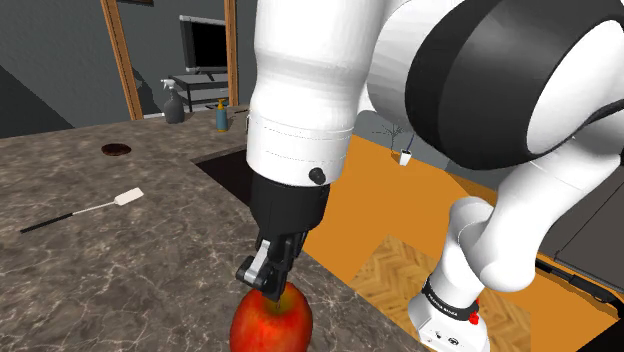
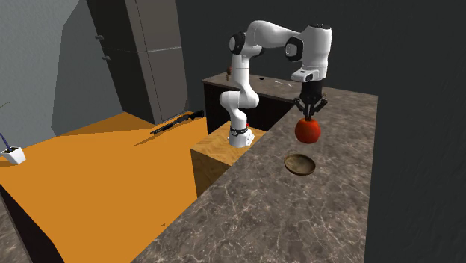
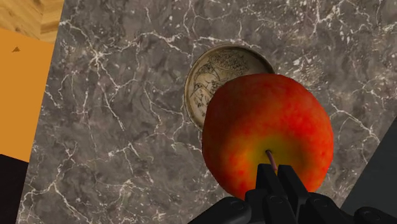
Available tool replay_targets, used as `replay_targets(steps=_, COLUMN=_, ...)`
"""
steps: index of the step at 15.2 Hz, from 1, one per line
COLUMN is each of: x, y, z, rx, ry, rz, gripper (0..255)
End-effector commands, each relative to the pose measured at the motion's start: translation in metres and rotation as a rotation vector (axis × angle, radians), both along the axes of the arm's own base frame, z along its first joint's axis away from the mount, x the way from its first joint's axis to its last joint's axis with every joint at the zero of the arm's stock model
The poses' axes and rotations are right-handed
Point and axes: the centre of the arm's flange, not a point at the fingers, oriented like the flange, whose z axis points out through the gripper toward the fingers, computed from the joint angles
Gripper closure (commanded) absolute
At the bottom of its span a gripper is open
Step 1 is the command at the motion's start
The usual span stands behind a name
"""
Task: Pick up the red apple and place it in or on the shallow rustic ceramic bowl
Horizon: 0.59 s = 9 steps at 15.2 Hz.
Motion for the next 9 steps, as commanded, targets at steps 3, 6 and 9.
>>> replay_targets(steps=3, x=-0.005, y=0.004, z=-0.017, rx=0.0, ry=0.001, rz=-0.001, gripper=255)
replay_targets(steps=6, x=-0.005, y=0.004, z=-0.033, rx=0.0, ry=0.001, rz=-0.001, gripper=255)
replay_targets(steps=9, x=-0.005, y=0.004, z=-0.049, rx=0.0, ry=0.001, rz=-0.001, gripper=255)
